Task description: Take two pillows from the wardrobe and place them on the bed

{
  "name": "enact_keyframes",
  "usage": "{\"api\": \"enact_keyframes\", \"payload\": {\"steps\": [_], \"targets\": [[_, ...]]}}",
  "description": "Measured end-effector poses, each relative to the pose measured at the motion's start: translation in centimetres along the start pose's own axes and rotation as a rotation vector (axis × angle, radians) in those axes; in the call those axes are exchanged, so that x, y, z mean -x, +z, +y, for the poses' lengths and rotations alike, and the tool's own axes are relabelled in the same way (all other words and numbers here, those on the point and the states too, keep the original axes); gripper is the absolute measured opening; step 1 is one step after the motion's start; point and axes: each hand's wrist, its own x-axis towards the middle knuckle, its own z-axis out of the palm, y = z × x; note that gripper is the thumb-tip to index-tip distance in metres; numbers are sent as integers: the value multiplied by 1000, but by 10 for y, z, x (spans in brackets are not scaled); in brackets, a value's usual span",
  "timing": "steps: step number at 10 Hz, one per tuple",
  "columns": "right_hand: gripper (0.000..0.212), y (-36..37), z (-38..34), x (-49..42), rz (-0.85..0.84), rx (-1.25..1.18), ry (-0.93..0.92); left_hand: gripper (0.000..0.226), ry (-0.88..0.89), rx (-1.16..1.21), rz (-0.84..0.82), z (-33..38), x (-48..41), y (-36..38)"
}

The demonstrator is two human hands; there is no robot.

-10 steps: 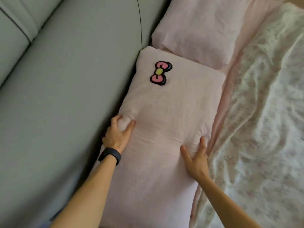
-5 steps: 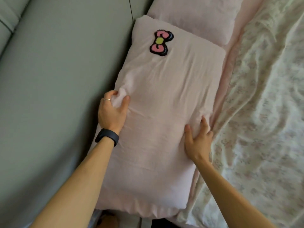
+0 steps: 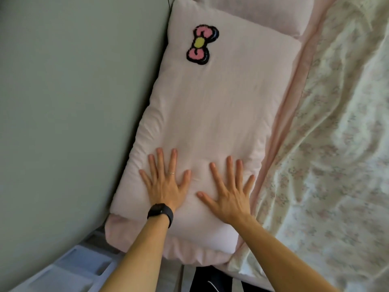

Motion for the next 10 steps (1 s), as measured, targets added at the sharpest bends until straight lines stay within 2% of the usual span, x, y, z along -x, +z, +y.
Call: {"api": "enact_keyframes", "payload": {"steps": [2, 3, 5, 6, 7, 8, 9, 10], "targets": [[109, -7, 7, 28, -215, -38, 72, 82, -90, -52, -139, -13, 25, -4], [112, -11, 5, 29, -284, -12, 81, 82, -115, -88, -201, -12, 29, -9], [103, -43, -2, 20, -508, 125, 86, 78, -186, -178, -416, 8, 18, -39], [80, -98, -11, 10, -672, 202, 21, 77, -158, -248, -561, 25, 8, -80], [53, -171, -32, 9, -656, 179, -83, 55, -82, -240, -605, 41, 7, -134], [45, -241, -63, 27, -509, 132, -166, 48, -80, -56, -558, 51, 31, -193], [43, -299, -101, 45, -364, 64, -294, 48, -63, 63, -395, 55, 56, -258], [44, -342, -140, 65, -177, 14, -459, 41, -49, 105, -115, 48, 83, -319]]}}
